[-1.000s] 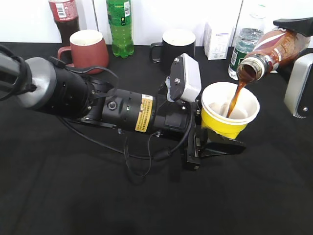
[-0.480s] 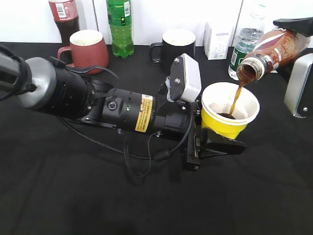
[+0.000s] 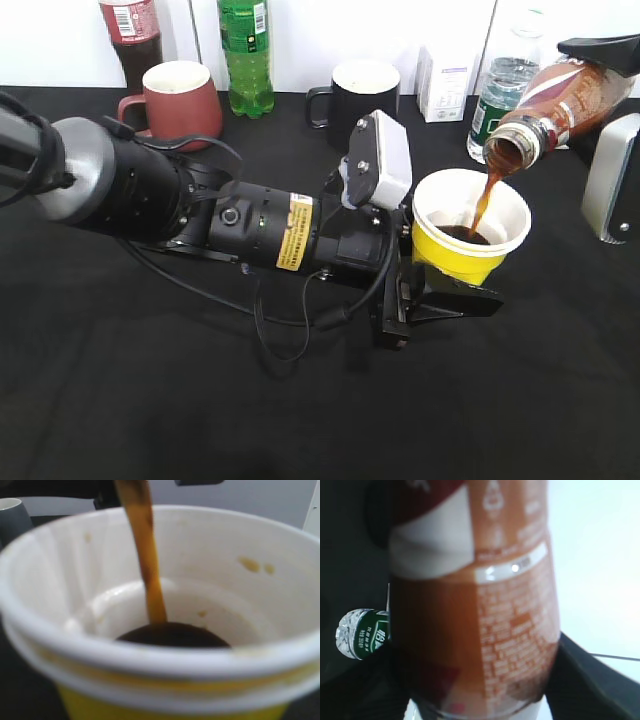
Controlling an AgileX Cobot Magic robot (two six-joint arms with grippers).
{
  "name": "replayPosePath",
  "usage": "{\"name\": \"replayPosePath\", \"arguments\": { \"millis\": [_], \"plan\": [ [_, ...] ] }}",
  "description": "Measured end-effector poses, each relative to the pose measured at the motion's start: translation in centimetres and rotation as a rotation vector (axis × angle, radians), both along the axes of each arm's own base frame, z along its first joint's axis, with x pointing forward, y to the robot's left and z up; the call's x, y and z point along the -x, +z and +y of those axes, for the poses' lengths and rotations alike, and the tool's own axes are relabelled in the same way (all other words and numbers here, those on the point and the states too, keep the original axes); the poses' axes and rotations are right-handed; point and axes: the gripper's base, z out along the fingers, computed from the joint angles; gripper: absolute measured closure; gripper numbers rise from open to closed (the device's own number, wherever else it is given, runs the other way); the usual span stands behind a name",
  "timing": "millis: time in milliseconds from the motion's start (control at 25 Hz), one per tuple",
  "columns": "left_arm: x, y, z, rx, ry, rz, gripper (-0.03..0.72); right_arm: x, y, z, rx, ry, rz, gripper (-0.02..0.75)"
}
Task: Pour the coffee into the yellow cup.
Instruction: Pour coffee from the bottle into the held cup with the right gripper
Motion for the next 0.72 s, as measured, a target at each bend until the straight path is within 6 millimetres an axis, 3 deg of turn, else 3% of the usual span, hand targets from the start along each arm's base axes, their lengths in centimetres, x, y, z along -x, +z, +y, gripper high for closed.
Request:
{"name": "replayPosePath", "arguments": {
  "millis": [600,720],
  "plan": [
    [0.01,-0.01,0.00,-0.001,-0.001,-0.001,0.254,-0.02,0.03,-0.01,0.063,0.007,-0.040,0.195],
    [0.01,-0.01,0.00,-0.001,-0.001,-0.001,0.254,-0.02,0.03,-0.01,-0.063,-0.010,0.036,0.195]
  ]
}}
